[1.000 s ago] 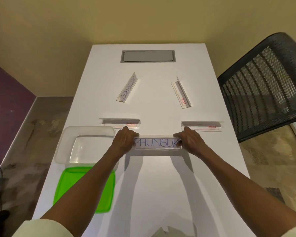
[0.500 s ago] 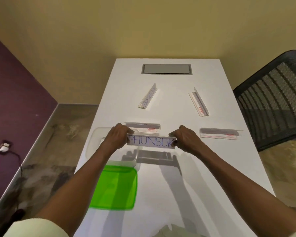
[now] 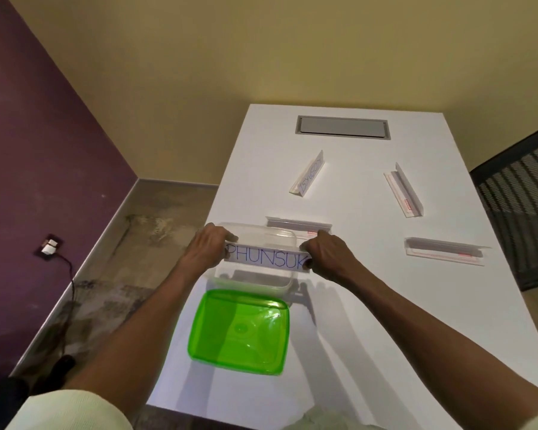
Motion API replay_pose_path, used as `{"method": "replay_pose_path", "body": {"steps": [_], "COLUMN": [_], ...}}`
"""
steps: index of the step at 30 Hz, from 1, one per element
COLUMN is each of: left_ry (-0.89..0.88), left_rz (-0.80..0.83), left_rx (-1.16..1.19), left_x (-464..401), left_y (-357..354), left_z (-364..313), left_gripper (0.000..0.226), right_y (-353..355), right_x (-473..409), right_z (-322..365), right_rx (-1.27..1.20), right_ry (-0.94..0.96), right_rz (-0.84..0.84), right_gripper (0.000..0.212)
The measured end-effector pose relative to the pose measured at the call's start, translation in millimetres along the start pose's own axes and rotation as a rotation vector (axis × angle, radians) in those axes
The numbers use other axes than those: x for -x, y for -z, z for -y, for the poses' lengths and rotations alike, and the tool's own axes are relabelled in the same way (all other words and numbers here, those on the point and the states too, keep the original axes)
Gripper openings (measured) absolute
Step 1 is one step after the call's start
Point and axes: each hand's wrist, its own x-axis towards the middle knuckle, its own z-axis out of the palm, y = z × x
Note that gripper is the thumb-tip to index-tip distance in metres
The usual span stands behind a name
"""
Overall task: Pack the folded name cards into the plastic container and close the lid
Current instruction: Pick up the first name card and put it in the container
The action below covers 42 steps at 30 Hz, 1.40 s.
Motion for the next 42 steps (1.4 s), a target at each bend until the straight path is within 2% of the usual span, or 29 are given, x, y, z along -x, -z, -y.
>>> {"method": "replay_pose_path", "body": {"steps": [15, 20, 33, 42], "left_ry": [-0.014, -0.044, -0.289, -0.382], "left_rz": [0.001, 0.013, 0.170, 0.204], "left_rx": [-0.096, -0.191, -0.656, -0.715], "left_x": [-5.0, -12.2, -33.3, -45.3], "left_y": [-2.8, -8.3, -25.6, -44.0], "left_z": [35.9, 41.2, 23.2, 26.1], "left_gripper": [0.046, 0.041, 0.020, 0.023], "right_y": [-16.5, -22.9, -50.3, -71.8], "right_x": [-27.2, -36.5, -57.6, -69.9], "right_z": [35.0, 38.3, 41.5, 46.0], "right_rx": [0.074, 0.095, 0.195, 0.273], "right_ry": [0.117, 0.143, 0.246, 0.331], "right_rz": [0.014, 0.059, 0.230, 0.298], "right_gripper": [0.019, 0.017, 0.013, 0.015]}}
